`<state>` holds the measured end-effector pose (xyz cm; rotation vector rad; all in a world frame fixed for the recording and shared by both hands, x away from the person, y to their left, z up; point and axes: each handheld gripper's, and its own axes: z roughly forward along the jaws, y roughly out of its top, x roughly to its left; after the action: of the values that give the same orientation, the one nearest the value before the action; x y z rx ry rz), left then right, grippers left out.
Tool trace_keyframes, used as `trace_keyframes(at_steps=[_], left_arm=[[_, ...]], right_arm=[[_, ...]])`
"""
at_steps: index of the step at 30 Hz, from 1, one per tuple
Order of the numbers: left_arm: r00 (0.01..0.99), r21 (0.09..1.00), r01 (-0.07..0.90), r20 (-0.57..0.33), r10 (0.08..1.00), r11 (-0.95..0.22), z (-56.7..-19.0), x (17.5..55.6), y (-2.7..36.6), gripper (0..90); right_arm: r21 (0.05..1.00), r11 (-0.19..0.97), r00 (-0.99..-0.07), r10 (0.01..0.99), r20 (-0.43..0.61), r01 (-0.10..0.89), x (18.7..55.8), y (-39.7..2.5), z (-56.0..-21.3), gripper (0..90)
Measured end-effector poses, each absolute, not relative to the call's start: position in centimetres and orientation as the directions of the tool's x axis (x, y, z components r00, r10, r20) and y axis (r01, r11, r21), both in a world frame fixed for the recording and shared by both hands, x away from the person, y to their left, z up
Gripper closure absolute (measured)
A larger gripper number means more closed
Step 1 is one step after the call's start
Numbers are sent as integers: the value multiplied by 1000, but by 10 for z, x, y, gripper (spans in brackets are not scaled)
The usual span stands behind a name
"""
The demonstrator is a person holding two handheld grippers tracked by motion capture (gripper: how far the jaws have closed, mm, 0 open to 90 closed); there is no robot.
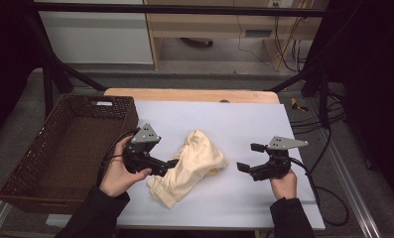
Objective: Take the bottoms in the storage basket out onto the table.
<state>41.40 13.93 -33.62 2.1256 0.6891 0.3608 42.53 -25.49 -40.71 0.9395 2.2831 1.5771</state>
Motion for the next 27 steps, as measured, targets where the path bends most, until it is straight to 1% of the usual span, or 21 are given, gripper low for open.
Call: trace_keyframes(at_steps=[9,27], left_arm=[[808,814,330,17,589,-477,-331,408,149,68],[778,831,333,24,627,-445,-329,403,175,69]], right_arm=[[897,226,-775,606,177,381,425,-255,-407,38],[897,224,-774,607,178,382,425,-255,-407,38]])
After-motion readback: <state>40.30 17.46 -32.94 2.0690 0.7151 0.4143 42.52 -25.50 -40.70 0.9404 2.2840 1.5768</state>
